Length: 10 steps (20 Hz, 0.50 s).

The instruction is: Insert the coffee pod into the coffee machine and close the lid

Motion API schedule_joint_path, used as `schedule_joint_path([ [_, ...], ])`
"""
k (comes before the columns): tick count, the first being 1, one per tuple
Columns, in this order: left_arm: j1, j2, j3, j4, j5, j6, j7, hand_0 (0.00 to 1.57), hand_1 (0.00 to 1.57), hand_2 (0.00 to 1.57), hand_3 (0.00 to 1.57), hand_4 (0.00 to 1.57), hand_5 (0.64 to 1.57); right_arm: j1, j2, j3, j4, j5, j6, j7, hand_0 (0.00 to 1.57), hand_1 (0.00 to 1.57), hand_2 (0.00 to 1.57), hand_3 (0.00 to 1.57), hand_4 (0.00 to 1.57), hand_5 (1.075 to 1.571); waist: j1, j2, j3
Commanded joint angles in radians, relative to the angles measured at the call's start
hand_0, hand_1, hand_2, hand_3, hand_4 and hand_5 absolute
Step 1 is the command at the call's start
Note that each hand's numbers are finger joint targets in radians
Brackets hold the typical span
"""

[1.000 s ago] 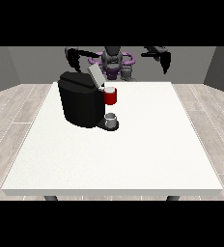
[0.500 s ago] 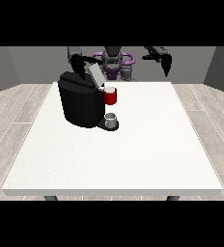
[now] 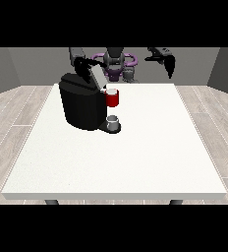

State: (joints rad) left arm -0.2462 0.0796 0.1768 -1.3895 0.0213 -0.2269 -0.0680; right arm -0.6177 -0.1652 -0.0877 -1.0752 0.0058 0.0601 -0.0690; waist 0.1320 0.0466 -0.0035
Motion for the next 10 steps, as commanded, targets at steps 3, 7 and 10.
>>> schedule_joint_path([
  [3,-0.009,-0.021,-0.051,-0.028,-0.03,0.03,0.0,0.0,0.0,0.0,0.0,0.0,1.571,-0.065,-0.004,-0.014,0.077,0.019,-0.008,-0.051,0.0,0.0,0.0,0.0,0.0,1.571,0.022,0.06,0.0037],
  [7,0.002,0.003,-0.024,-0.007,-0.008,0.022,-0.015,0.0,0.0,0.0,0.0,0.0,1.571,-0.082,0.005,0.001,0.081,0.029,-0.006,-0.014,0.0,0.0,0.0,0.0,0.0,1.571,0.02,0.049,0.0035],
  [10,-0.037,0.075,0.045,0.061,0.036,-0.02,-0.06,0.0,0.0,0.0,0.0,0.0,1.571,-0.116,0.017,0.019,0.059,0.032,0.007,0.008,0.0,0.0,0.0,0.0,0.08,1.571,-0.013,0.064,0.0032],
])
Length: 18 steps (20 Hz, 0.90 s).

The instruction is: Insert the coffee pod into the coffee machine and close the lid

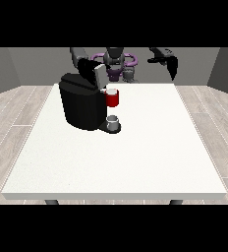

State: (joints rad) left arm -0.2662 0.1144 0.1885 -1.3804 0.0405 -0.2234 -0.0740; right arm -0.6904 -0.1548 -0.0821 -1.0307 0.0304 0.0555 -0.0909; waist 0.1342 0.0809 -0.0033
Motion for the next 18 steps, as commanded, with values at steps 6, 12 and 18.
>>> schedule_joint_path([
  [6,-0.018,0.02,-0.006,0.013,0.006,0.006,0.016,0.0,0.0,0.0,0.0,0.16,1.571,-0.084,0.018,0.038,0.034,0.051,-0.014,0.023,0.0,0.0,0.0,0.0,0.0,1.571,0.022,0.009,0.0033],
  [12,-0.039,0.021,0.017,0.074,0.004,0.035,-0.037,0.0,0.0,0.0,0.0,0.14,1.571,-0.131,0.029,0.078,0.02,0.102,-0.022,0.043,0.0,0.0,0.0,0.0,0.12,1.571,-0.002,0.027,0.0031],
  [18,-0.019,0.028,-0.014,0.065,0.002,-0.003,-0.093,0.0,0.0,0.0,0.0,0.0,1.571,-0.186,0.046,0.053,0.041,0.092,-0.016,0.046,0.0,0.0,0.0,0.0,0.12,1.571,0.014,0.029,0.0031],
])
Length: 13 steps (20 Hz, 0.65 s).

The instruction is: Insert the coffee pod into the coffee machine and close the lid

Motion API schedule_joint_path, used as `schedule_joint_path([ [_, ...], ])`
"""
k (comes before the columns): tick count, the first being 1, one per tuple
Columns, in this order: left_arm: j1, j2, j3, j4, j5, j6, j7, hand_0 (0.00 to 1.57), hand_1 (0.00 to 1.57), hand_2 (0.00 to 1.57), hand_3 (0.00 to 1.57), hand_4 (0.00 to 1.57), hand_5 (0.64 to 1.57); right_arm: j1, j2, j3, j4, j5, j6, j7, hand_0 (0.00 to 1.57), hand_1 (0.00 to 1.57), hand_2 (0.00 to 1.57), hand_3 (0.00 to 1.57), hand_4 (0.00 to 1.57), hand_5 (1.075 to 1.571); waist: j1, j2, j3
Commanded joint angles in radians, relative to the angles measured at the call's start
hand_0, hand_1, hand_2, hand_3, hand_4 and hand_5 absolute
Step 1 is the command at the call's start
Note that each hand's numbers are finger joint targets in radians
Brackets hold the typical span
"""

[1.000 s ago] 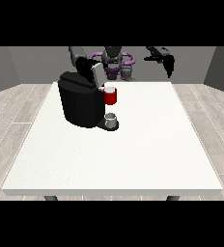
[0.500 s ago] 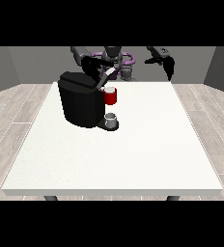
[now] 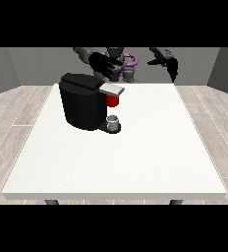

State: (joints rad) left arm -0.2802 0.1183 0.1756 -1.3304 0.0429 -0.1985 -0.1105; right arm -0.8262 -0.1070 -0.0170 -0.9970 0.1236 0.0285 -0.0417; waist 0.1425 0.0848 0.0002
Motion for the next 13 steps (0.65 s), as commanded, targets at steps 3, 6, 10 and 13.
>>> schedule_joint_path([
  [3,0.024,-0.046,-0.06,-0.052,-0.032,0.039,0.027,0.0,0.0,0.0,0.0,0.18,1.571,0.027,0.038,0.004,-0.003,-0.024,0.04,-0.065,0.0,0.0,0.0,0.0,0.07,1.571,-0.006,-0.048,0.0],
  [6,0.035,-0.023,-0.024,-0.01,-0.023,0.032,-0.046,0.0,0.0,0.0,0.0,0.17,1.571,0.079,0.104,0.058,-0.062,-0.028,0.022,-0.107,0.0,0.0,0.0,0.0,0.26,1.571,-0.038,-0.064,-0.0002],
  [10,0.121,-0.045,-0.02,0.028,-0.033,0.051,-0.081,0.0,0.0,0.0,0.0,0.19,1.571,0.282,0.106,0.107,-0.139,-0.165,0.088,-0.125,0.0,0.0,0.0,0.0,0.29,1.571,-0.121,-0.168,-0.0001],
  [13,0.12,-0.046,-0.031,-0.001,-0.006,0.021,-0.047,0.0,0.0,0.0,0.0,0.19,1.571,0.394,0.106,0.146,-0.143,-0.187,-0.016,-0.135,0.0,0.0,0.0,0.0,0.16,1.571,-0.108,-0.195,0.0],
])
